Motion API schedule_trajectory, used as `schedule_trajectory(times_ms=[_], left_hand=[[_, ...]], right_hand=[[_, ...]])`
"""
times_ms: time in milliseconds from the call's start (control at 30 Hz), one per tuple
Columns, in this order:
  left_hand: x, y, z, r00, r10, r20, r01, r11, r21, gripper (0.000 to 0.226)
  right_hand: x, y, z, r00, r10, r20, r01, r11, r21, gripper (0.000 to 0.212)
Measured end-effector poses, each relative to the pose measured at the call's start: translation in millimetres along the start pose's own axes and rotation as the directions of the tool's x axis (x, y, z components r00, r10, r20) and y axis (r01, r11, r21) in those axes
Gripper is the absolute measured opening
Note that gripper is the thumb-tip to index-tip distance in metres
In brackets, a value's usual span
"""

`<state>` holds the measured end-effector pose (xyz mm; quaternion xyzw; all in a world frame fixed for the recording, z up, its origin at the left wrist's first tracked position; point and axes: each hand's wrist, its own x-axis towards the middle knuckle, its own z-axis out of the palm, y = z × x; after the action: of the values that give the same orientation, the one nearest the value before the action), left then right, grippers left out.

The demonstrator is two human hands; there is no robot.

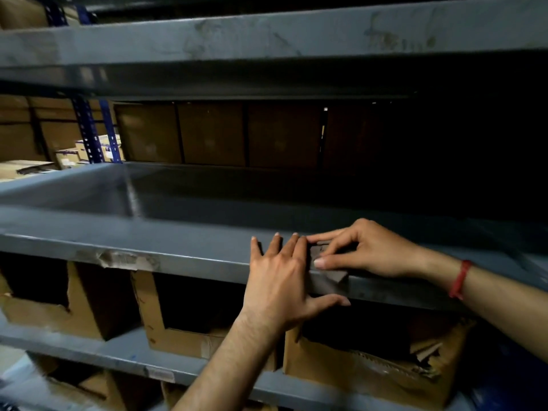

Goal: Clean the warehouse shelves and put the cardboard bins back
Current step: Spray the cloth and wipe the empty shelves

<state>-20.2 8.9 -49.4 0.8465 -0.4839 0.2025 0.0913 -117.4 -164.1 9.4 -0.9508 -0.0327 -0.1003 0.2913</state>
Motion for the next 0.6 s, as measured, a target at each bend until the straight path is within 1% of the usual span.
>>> schedule_trajectory(times_ms=[67, 100, 167, 200, 233, 300, 367, 433, 533, 600], left_hand=[[1, 0, 1, 1.0, -0.003, -0.002, 0.003, 1.0, 0.006, 0.118], [1, 0, 1, 1.0, -0.005, -0.003, 0.005, 1.0, 0.008, 0.118], [0, 1, 0, 1.0, -0.01, -0.002, 0.01, 1.0, -0.002, 0.118], [-1, 2, -1, 1.0, -0.012, -0.001, 0.012, 1.0, -0.01, 0.119], [-2, 2, -1, 1.0, -0.013, -0.003, 0.013, 1.0, -0.018, 0.119], [-2, 2, -2, 1.0, -0.012, -0.015, 0.012, 0.999, -0.033, 0.119], [-2, 1, -2, 1.0, -0.017, -0.021, 0.016, 0.999, -0.039, 0.119], [-1, 2, -2, 0.999, -0.02, -0.028, 0.019, 0.999, -0.032, 0.119], [-1, 2, 1, 0.998, -0.01, -0.056, 0.009, 1.0, -0.022, 0.117], [-1, 2, 2, 0.997, -0.006, -0.075, 0.004, 1.0, -0.03, 0.116]], right_hand=[[6, 11, -8, 0.998, 0.035, -0.048, -0.034, 0.999, 0.008, 0.013], [9, 17, -11, 0.995, 0.043, -0.087, -0.044, 0.999, -0.007, 0.016], [13, 28, -12, 0.986, 0.042, -0.158, -0.054, 0.996, -0.069, 0.028], [13, 31, -13, 0.984, 0.049, -0.169, -0.071, 0.989, -0.126, 0.034], [13, 32, -13, 0.986, 0.061, -0.158, -0.091, 0.977, -0.193, 0.037], [10, 29, -13, 0.991, 0.092, -0.096, -0.118, 0.943, -0.312, 0.037], [7, 24, -12, 0.991, 0.128, -0.04, -0.134, 0.921, -0.366, 0.033], [4, 15, -12, 0.991, 0.134, -0.021, -0.132, 0.921, -0.368, 0.035], [-2, -1, -6, 0.998, 0.066, -0.02, -0.069, 0.936, -0.344, 0.037], [-6, -9, 2, 1.0, 0.03, -0.003, -0.03, 0.962, -0.27, 0.053]])
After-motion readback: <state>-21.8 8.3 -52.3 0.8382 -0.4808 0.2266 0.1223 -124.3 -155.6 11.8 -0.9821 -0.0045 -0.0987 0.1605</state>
